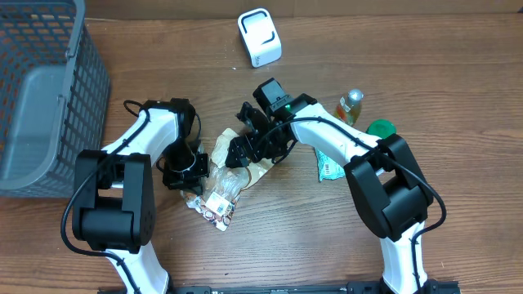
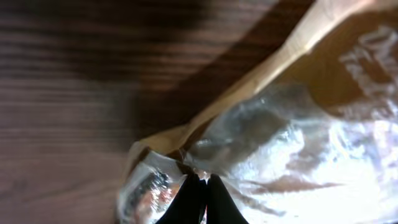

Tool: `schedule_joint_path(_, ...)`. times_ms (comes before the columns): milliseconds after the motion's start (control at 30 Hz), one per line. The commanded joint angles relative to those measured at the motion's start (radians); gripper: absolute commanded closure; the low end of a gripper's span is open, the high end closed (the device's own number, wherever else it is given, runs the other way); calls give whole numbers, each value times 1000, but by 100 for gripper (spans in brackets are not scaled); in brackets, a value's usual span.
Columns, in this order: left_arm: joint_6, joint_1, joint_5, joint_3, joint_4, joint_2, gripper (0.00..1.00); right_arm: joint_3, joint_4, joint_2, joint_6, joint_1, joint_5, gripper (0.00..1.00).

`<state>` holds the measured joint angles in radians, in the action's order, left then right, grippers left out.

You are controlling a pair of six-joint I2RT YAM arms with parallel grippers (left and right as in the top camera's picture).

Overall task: Scan the item barcode
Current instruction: 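Lower both grippers onto the PanTree bag from either side, then grasp the PanTree bag with both grippers and lift it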

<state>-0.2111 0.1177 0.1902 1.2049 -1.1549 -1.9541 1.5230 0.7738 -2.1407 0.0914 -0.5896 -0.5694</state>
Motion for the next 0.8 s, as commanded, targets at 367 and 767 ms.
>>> schedule_joint_path(367, -22, 4, -31, -25, 47, 17, 96, -45, -86, -14, 66, -16, -12, 0)
schedule_joint_path(767, -23, 29, -43, -25, 71, 17, 96, -48, -91, -14, 118, -22, -12, 0)
